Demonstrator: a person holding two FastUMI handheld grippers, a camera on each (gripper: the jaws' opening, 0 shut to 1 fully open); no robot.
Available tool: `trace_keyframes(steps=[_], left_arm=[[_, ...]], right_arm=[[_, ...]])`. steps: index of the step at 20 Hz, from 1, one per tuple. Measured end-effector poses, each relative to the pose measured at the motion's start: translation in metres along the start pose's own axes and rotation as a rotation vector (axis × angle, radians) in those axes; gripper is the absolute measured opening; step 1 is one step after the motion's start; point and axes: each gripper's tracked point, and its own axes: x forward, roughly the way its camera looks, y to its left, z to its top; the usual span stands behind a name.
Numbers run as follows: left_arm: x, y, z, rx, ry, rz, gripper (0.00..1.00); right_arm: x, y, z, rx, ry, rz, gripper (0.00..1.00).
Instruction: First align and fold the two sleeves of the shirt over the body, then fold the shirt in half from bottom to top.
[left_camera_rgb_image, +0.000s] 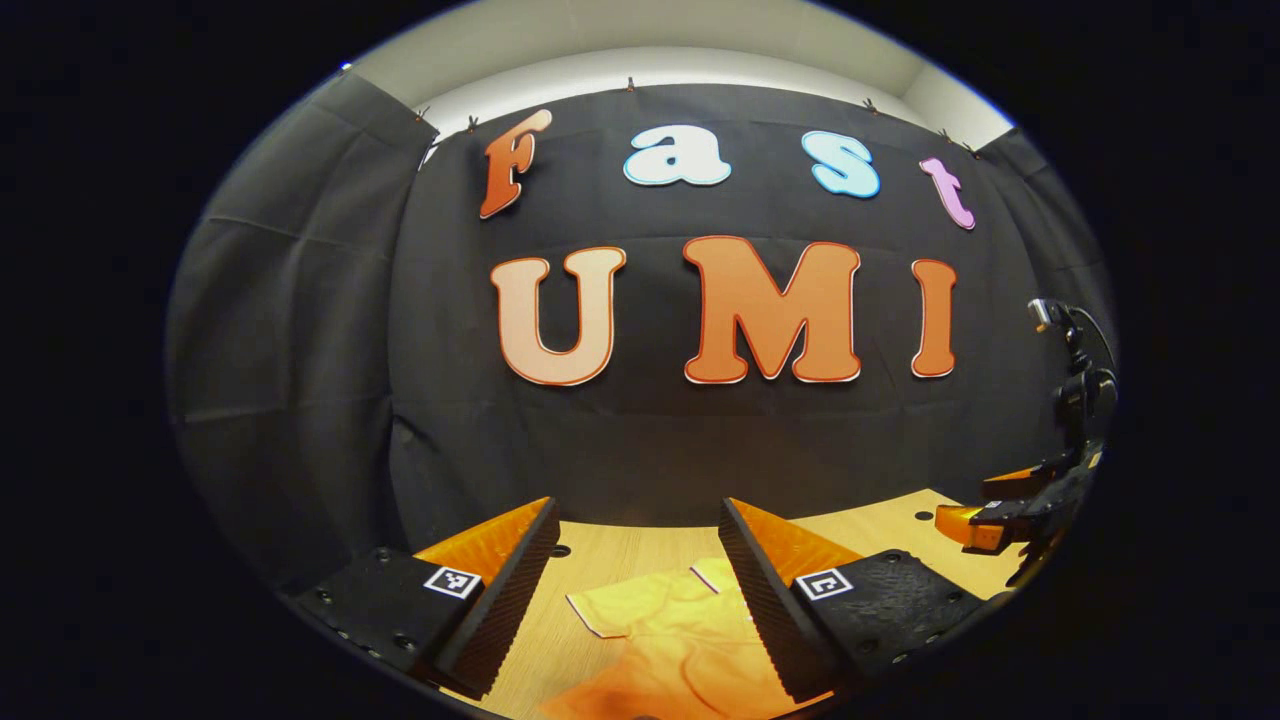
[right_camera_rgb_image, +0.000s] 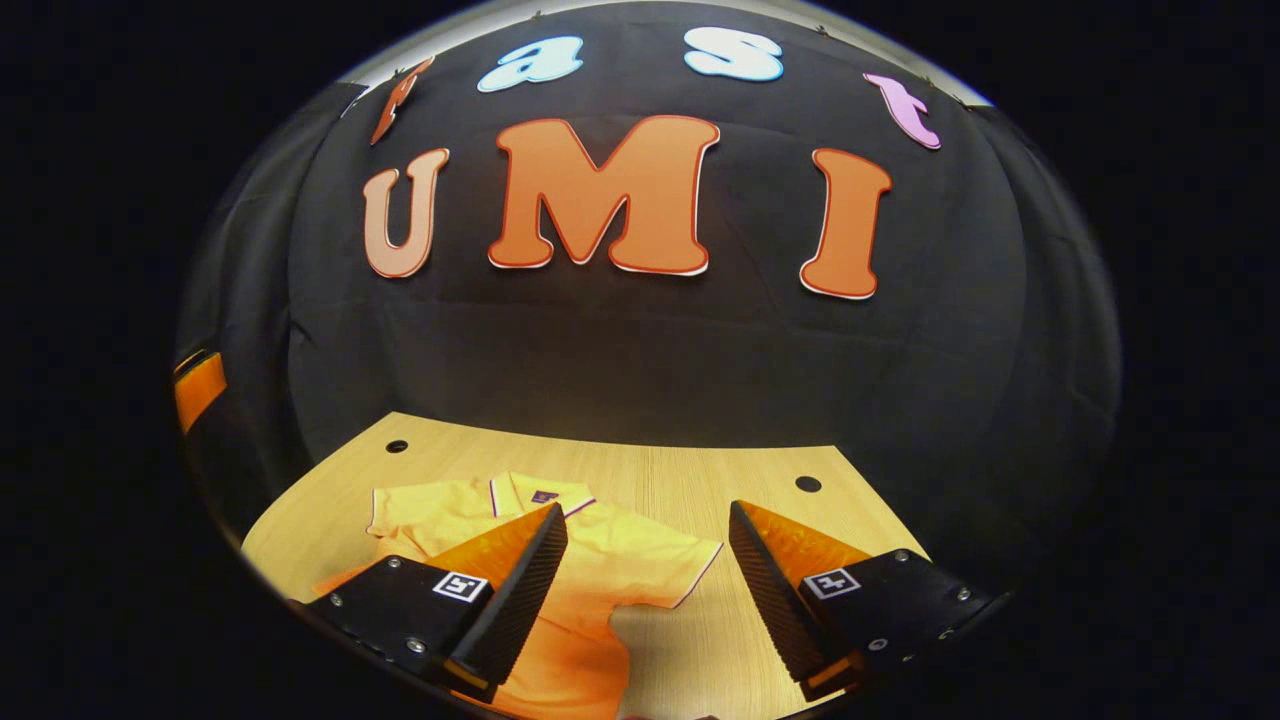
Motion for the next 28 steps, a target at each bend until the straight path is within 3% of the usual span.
trace_keyframes(steps=[10,16,23,28], left_arm=[[-0.009,0.018,-0.012,0.041,0.035,0.123,0.98],[-0.018,0.018,-0.024,0.074,0.077,0.161,0.97],[-0.013,0.014,-0.041,0.076,0.139,0.160,0.98],[-0.015,0.004,-0.054,0.102,0.179,0.145,0.98]], right_arm=[[0.067,-0.025,-0.060,0.023,0.258,-0.003,0.98],[0.101,-0.037,-0.092,0.065,0.408,-0.007,0.92],[0.136,-0.042,-0.129,0.106,0.598,0.016,0.87],[0.148,-0.040,-0.161,0.224,0.771,0.044,0.86]])
